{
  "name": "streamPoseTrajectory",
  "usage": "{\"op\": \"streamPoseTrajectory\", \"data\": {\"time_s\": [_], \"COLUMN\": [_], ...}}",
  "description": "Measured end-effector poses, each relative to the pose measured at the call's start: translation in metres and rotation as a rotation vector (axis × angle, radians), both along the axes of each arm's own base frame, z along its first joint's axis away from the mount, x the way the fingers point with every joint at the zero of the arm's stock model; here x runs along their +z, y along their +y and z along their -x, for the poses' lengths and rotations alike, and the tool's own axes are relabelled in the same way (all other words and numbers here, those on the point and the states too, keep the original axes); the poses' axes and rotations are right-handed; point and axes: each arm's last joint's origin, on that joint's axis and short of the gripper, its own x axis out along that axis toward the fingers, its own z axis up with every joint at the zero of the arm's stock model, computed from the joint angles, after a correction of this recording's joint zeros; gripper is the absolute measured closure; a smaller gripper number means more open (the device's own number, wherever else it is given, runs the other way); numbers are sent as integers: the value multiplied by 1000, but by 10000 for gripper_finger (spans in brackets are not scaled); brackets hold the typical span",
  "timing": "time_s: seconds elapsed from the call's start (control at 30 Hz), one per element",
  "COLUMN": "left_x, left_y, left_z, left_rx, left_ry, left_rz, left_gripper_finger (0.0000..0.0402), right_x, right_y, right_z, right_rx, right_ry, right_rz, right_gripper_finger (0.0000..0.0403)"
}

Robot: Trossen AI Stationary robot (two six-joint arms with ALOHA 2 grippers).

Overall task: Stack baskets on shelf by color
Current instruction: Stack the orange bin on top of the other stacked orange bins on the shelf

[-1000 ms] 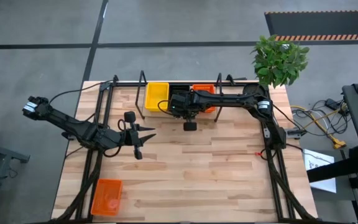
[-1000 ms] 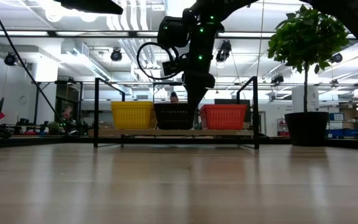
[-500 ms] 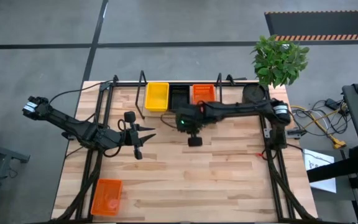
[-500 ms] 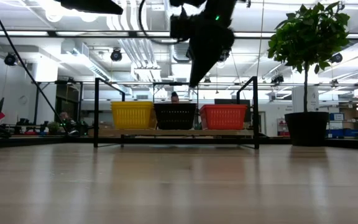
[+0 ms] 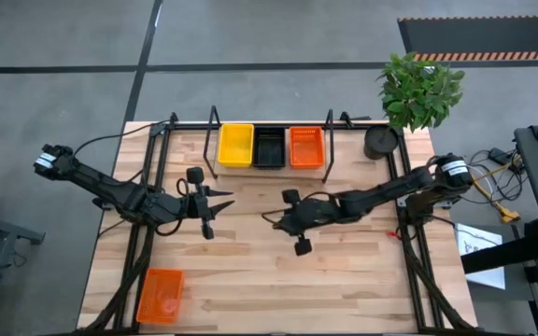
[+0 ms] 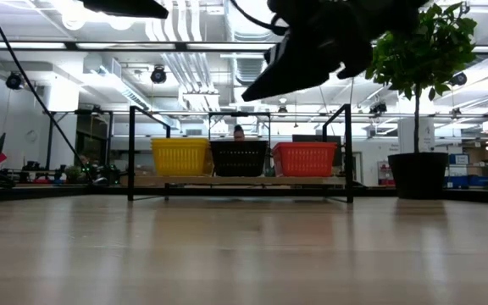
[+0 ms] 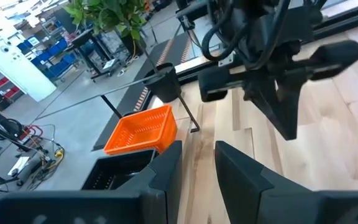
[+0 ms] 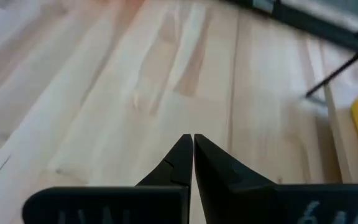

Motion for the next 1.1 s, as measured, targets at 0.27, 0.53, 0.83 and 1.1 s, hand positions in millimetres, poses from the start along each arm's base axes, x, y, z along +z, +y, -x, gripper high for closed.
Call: {"op": "streamPoseTrajectory", "data": {"time_s": [0.27,0.53,0.83,1.1], "left_x": [2,-24,-49,-36], "left_y": [-4,-18,-47,-86], "left_z": [-11,-38,-54,-52], "left_rx": [10,54,5,22], "left_ry": [-88,-89,-70,212], "left_rz": [76,265,685,1051], "left_gripper_finger": [322,322,322,335], "right_x": [-13,10,10,10], "right_y": [-13,-21,-26,-26], "right_z": [23,59,91,95], "right_rx": [9,25,10,13], "right_ry": [-100,-216,-290,-301], "right_rz": [46,94,66,91], "right_gripper_finger": [394,394,394,394]}}
